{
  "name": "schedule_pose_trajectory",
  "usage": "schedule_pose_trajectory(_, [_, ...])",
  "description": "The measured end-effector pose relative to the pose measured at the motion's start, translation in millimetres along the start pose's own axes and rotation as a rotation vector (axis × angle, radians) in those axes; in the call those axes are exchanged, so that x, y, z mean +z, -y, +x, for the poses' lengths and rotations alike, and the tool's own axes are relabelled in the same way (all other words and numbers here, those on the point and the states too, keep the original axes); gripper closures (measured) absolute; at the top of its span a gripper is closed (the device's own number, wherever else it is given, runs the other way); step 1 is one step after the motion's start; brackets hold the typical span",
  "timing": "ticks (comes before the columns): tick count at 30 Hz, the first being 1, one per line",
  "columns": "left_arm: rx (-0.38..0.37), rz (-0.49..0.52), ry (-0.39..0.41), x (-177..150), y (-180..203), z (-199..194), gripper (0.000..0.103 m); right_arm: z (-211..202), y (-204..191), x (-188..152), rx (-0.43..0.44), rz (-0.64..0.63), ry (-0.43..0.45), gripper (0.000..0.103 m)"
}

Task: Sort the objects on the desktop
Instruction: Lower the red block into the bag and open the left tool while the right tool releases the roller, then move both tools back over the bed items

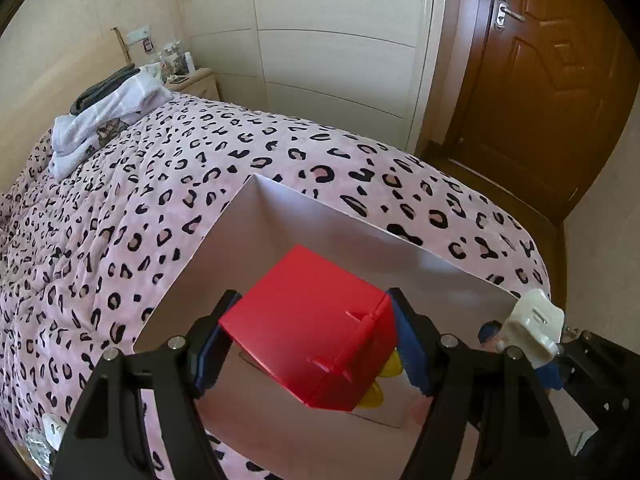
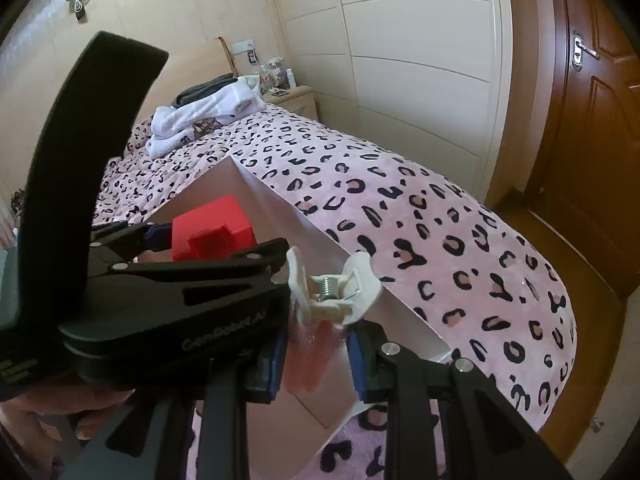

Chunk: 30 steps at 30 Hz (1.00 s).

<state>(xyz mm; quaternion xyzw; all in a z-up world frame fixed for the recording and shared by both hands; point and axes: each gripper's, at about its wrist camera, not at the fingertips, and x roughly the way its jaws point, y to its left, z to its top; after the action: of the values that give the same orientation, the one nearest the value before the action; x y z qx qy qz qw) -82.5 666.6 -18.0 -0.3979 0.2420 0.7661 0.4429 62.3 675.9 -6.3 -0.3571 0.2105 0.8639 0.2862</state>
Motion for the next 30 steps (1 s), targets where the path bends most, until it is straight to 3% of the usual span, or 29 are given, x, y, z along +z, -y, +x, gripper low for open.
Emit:
schedule_pose_trajectory(5, [-0.002, -0.004, 0.019, 1.5, 0.8, -5.7, 0.029, -1.3, -1.5, 2.3, -0.023, -0.005, -0.003, 0.074])
schedule_pose_trajectory(12, [0.01, -0.012, 0.052, 5.8, -0.8, -21.3, 0.011, -6.8, 0.4, 5.7, -0.013, 0.011, -0.023, 0.064])
schedule_pose_trajectory(20, [0.022, -0.049, 0.087, 0.8, -12.6, -64.1, 0.011, -34.0, -0.9, 10.7, 0.038, 0.051, -0.01, 0.064])
schedule_pose_trajectory(25, [0.043, -0.116, 0.157, -22.7, -36.1, -123.5, 0.011, -71.0, -21.3, 9.4, 0.061, 0.017, 0.023, 0.063])
schedule_pose_trajectory(30, [0.082, -0.245, 0.186, -85.6, -76.0, -177.4, 0.01, -97.6, -52.6, -14.4, 0.097, -0.049, 0.028, 0.062])
